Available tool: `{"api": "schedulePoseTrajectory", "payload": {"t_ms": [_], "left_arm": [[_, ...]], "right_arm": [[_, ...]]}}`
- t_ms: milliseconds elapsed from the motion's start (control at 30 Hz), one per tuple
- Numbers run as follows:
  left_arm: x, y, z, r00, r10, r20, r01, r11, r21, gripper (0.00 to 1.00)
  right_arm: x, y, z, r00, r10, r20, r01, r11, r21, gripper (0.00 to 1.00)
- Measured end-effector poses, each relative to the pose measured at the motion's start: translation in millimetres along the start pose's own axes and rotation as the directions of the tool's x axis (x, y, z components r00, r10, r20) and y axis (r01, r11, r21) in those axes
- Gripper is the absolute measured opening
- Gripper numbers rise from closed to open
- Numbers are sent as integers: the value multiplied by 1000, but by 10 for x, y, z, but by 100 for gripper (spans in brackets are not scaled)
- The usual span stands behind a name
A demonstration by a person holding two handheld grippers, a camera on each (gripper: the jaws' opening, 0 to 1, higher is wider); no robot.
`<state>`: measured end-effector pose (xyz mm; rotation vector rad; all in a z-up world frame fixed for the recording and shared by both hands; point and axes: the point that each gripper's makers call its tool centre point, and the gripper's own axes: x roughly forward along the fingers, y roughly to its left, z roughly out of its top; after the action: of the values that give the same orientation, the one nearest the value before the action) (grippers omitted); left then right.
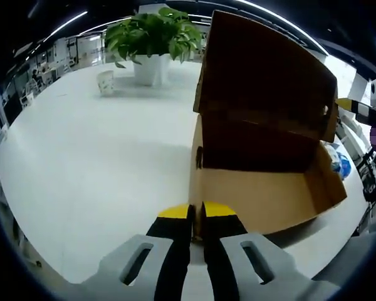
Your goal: Operate the shoe box by opening the lid, removing the specified soft item, and placing it in the target area until the item is outside and the box remains undamaged.
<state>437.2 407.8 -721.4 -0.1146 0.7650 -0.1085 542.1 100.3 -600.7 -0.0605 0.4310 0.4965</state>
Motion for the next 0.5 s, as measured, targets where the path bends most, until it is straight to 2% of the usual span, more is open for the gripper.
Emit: {"api": "schedulePoseTrajectory", "payload": {"t_ms": [500], "left_arm": [[-4,0,-3,1000,7,13,-7,1000,8,4]], "right_arm": [[-122,77,-43,999,-14,31,15,1000,-10,0]]}}
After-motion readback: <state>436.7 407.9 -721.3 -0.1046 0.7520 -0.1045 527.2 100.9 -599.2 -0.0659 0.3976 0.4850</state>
